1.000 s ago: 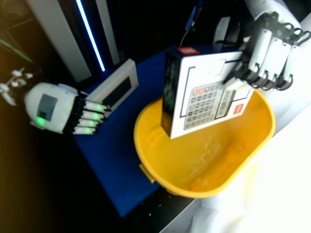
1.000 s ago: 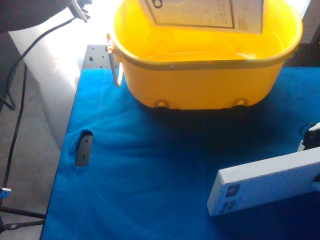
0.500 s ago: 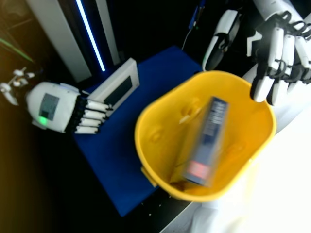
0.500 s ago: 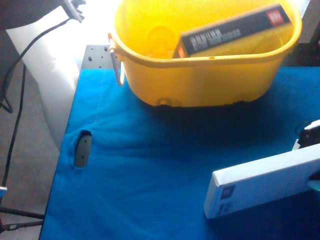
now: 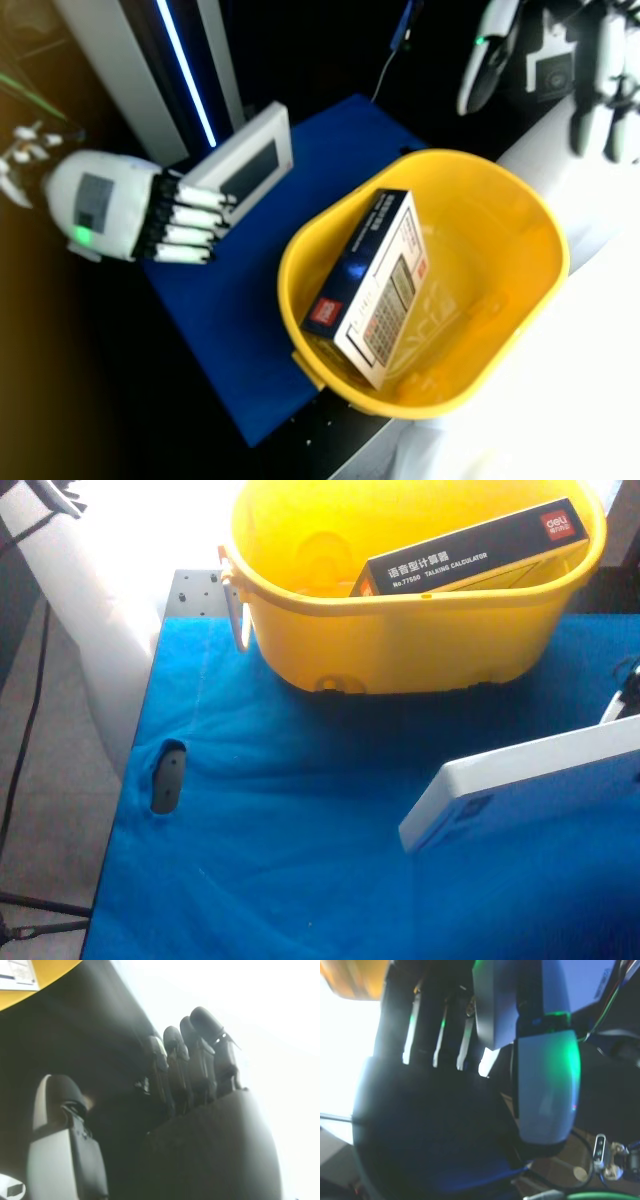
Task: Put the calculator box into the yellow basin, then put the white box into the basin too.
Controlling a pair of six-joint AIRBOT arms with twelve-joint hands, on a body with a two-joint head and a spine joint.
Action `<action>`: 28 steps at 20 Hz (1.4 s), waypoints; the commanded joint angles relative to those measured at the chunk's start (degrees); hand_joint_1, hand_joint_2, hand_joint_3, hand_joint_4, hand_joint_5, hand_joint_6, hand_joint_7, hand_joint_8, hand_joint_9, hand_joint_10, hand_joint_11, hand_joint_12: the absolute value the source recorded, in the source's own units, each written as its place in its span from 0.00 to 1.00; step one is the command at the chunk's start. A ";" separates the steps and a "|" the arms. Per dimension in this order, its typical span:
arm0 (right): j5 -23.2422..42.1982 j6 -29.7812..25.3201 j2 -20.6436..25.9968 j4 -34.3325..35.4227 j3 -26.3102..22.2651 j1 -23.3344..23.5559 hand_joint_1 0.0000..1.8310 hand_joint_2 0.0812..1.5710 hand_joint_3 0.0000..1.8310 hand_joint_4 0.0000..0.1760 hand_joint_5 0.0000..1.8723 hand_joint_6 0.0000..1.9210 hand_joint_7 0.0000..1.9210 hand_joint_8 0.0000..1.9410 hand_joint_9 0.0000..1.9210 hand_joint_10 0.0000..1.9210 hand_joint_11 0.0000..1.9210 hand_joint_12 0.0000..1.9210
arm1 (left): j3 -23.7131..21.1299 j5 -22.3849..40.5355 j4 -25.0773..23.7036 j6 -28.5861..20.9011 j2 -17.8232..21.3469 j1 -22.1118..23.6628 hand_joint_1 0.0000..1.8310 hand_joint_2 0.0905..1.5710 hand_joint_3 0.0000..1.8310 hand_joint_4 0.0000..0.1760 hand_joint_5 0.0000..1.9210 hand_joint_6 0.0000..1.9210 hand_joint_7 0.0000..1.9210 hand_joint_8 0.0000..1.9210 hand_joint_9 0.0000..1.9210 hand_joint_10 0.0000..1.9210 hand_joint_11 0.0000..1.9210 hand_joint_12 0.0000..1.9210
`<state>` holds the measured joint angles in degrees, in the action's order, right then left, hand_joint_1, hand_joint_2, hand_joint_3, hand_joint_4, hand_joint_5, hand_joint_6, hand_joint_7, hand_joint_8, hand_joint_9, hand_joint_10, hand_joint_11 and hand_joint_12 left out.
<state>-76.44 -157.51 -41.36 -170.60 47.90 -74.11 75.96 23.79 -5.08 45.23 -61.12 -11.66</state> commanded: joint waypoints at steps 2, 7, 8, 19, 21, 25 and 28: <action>-10.18 -0.81 1.11 -1.97 -1.00 0.92 0.76 0.67 0.00 0.00 0.52 0.45 0.58 0.40 0.53 0.59 0.48 0.71 | -0.28 6.85 2.47 1.37 1.10 0.49 0.39 0.63 0.01 0.00 0.33 0.00 0.23 0.00 0.18 0.09 0.00 0.75; -17.03 -0.77 2.18 -0.95 -1.55 1.27 0.76 0.66 0.00 0.00 0.54 0.43 0.59 0.39 0.50 0.61 0.41 0.73 | -0.58 6.97 7.75 5.53 2.90 -1.41 0.39 0.63 0.00 0.00 0.35 0.01 0.26 0.01 0.20 0.08 0.00 0.71; -18.67 -0.77 2.16 -0.18 -1.30 1.46 0.76 0.66 0.00 0.00 0.54 0.44 0.59 0.39 0.51 0.61 0.41 0.73 | -0.59 7.09 8.89 6.25 3.03 -1.63 0.39 0.63 0.00 0.00 0.35 0.01 0.27 0.01 0.20 0.08 0.00 0.75; -21.71 0.69 1.42 2.13 2.50 10.56 0.76 0.67 0.00 0.00 0.52 0.45 0.59 0.40 0.50 0.62 0.41 0.73 | 2.05 6.31 21.49 17.78 1.46 -4.50 0.39 0.64 0.00 0.00 0.34 0.00 0.26 0.00 0.11 0.29 0.00 0.77; -21.71 1.04 1.34 3.44 2.90 11.11 0.76 0.67 0.00 0.00 0.54 0.44 0.58 0.40 0.50 0.61 0.41 0.73 | 3.28 6.26 22.49 17.78 0.41 -5.20 0.38 0.65 0.00 0.00 0.33 0.00 0.26 0.00 0.12 0.26 0.00 0.76; -24.10 1.18 1.02 6.25 4.38 11.38 0.76 0.67 0.00 0.00 0.54 0.43 0.59 0.39 0.50 0.61 0.41 0.73 | 5.88 5.72 23.81 17.78 -2.44 -5.89 0.41 0.64 0.00 0.00 0.34 0.00 0.27 0.00 0.14 0.23 0.00 0.78; -24.09 1.31 0.02 7.80 5.98 12.54 0.76 0.67 0.00 0.00 0.53 0.44 0.59 0.40 0.50 0.62 0.41 0.73 | 6.55 5.61 24.14 17.78 -3.80 -5.89 0.42 0.65 0.00 0.00 0.35 0.01 0.27 0.00 0.13 0.25 0.00 0.79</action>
<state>-93.60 -155.79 -41.56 -163.33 53.95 -61.89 82.26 22.79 19.25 63.24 -65.10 -18.02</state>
